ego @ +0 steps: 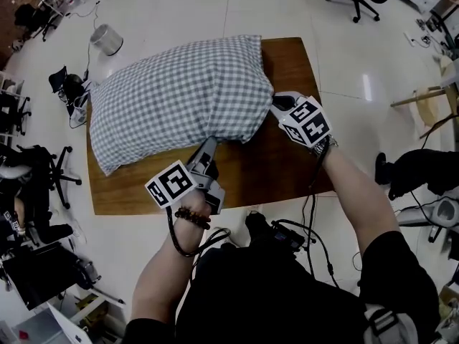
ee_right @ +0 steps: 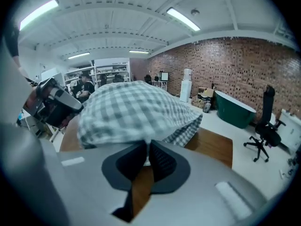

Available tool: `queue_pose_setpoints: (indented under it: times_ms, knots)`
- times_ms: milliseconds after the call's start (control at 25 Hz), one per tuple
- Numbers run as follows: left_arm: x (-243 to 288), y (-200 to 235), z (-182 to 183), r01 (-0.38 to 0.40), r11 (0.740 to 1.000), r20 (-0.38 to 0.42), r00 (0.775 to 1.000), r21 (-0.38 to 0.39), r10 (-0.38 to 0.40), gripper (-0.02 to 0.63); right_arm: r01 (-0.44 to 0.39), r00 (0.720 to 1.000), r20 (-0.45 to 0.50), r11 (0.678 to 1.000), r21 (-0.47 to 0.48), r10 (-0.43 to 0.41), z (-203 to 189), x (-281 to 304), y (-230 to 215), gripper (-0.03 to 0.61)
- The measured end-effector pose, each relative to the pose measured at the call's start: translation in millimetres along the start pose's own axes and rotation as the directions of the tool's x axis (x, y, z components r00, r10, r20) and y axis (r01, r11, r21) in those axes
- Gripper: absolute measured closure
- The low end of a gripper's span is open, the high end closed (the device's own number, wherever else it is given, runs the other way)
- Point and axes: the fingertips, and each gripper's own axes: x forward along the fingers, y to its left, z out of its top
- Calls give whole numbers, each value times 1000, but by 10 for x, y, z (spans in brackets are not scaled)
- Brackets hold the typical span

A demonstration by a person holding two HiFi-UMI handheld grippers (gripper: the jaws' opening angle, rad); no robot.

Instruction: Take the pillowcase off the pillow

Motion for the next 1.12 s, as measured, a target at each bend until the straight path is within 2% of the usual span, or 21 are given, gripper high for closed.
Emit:
queue_pose_setpoints:
  times_ms: [240, 440, 720, 840, 1000, 1120]
  knots:
    - [-326, 204, 241, -43, 999, 86, 995, -32, 46, 611, 91, 996, -25, 994, 62, -89, -99, -219, -275, 565]
    - [-490, 335, 343, -64, 997, 118, 991, -45, 69, 611, 144, 988, -53, 988, 49, -142, -118, -307, -375, 565]
    - [-592, 462, 362, -101, 994, 143, 984, -53, 107, 612, 205, 977, -90, 973, 105, -195, -406, -513, -630, 565]
    - [-615, 467, 333, -112, 993, 133, 984, -40, 116, 612, 199, 978, -93, 973, 118, -189, -466, -556, -606, 565]
    - [-573, 480, 291, -140, 989, 75, 987, -35, 143, 609, 146, 987, -77, 983, 111, -138, -423, -483, -456, 563]
    - [-522, 400, 163, -166, 986, 13, 986, 15, 166, 607, 118, 989, -97, 989, 91, -109, -490, -471, -359, 542]
